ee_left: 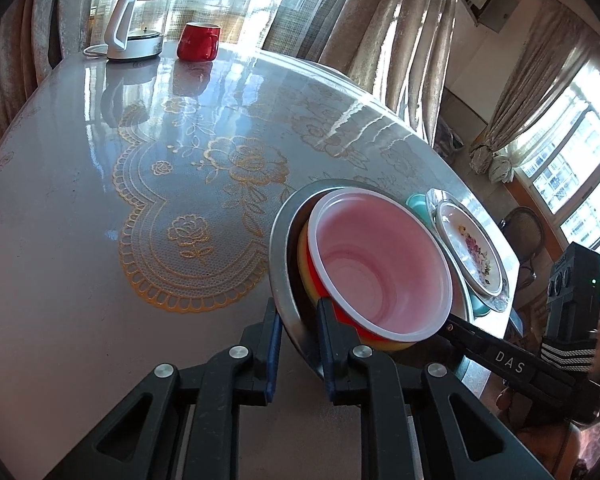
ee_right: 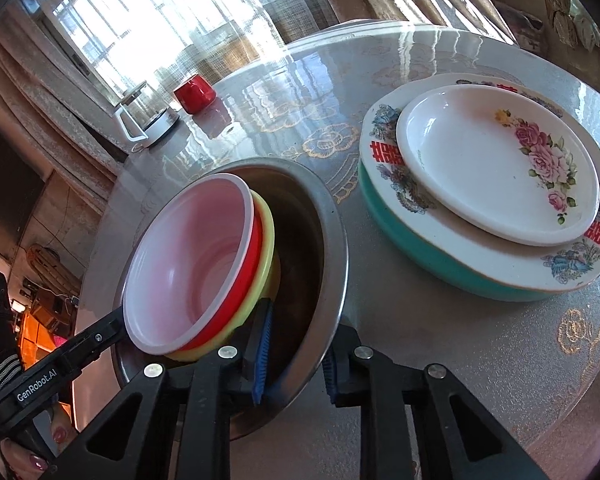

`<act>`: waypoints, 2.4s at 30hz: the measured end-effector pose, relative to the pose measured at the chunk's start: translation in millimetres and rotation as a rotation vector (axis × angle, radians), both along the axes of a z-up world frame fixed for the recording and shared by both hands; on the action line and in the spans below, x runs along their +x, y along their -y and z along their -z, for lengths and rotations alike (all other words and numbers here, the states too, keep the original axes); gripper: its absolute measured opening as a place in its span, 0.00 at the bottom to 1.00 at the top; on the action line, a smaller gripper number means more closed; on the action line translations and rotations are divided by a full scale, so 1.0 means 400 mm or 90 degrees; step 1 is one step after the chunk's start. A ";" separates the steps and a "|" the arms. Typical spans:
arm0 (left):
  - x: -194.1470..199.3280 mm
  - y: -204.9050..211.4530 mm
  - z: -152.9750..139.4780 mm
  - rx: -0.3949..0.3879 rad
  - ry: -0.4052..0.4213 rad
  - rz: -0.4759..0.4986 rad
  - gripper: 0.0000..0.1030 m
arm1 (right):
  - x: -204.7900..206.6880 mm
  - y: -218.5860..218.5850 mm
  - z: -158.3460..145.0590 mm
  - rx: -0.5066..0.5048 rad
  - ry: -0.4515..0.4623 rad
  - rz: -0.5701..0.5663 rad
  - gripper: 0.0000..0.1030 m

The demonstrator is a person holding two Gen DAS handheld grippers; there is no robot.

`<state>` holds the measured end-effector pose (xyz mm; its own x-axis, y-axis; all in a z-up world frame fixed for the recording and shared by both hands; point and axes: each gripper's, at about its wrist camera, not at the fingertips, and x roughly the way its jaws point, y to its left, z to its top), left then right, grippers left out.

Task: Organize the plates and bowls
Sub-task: 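Close the right tool on the steel bowl rim, then lift the nested bowls with the right tool onto the plate stack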

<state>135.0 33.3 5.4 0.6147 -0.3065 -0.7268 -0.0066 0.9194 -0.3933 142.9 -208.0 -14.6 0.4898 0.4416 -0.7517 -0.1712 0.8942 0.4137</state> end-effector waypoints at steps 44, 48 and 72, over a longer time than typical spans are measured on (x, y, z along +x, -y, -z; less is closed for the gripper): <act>0.056 0.187 -0.162 0.032 0.130 0.060 0.18 | -0.005 0.156 -0.149 -0.014 0.092 0.064 0.19; 0.092 0.236 -0.168 0.030 0.131 0.075 0.18 | 0.012 0.202 -0.160 -0.018 0.097 0.086 0.19; 0.239 0.461 -0.075 0.049 0.073 0.108 0.20 | 0.127 0.407 -0.096 -0.066 0.061 0.156 0.19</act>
<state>230.7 -151.1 35.6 0.6385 -0.3596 -0.6804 0.1919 0.9306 -0.3118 193.8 -371.0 23.8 0.6434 0.2238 -0.7321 0.0216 0.9506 0.3096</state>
